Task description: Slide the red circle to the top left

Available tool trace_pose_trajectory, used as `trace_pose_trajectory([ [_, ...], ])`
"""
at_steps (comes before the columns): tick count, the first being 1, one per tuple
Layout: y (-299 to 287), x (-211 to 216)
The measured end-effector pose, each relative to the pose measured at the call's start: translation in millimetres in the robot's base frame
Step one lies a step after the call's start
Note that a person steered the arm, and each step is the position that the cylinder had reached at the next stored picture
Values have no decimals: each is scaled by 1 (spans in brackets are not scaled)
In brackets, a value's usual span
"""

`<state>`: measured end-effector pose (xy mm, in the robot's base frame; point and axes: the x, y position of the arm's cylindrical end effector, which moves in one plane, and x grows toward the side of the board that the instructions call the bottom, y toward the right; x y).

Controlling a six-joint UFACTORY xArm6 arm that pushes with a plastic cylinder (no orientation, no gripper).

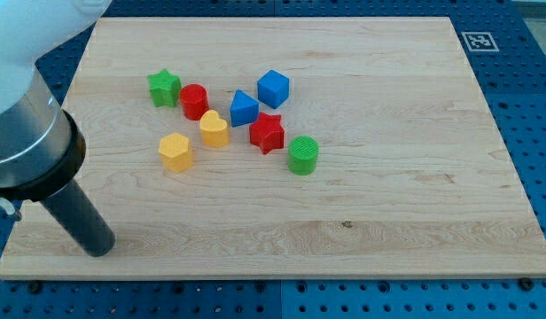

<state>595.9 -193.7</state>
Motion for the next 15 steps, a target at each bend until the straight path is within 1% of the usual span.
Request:
trace_pose_trajectory([
  [3, 0, -1],
  [6, -2, -21],
  [9, -23, -89],
  [10, -20, -121],
  [11, -18, -139],
  [12, -18, -139],
  [13, 6, -143],
  [14, 60, -158],
  [15, 69, -165],
])
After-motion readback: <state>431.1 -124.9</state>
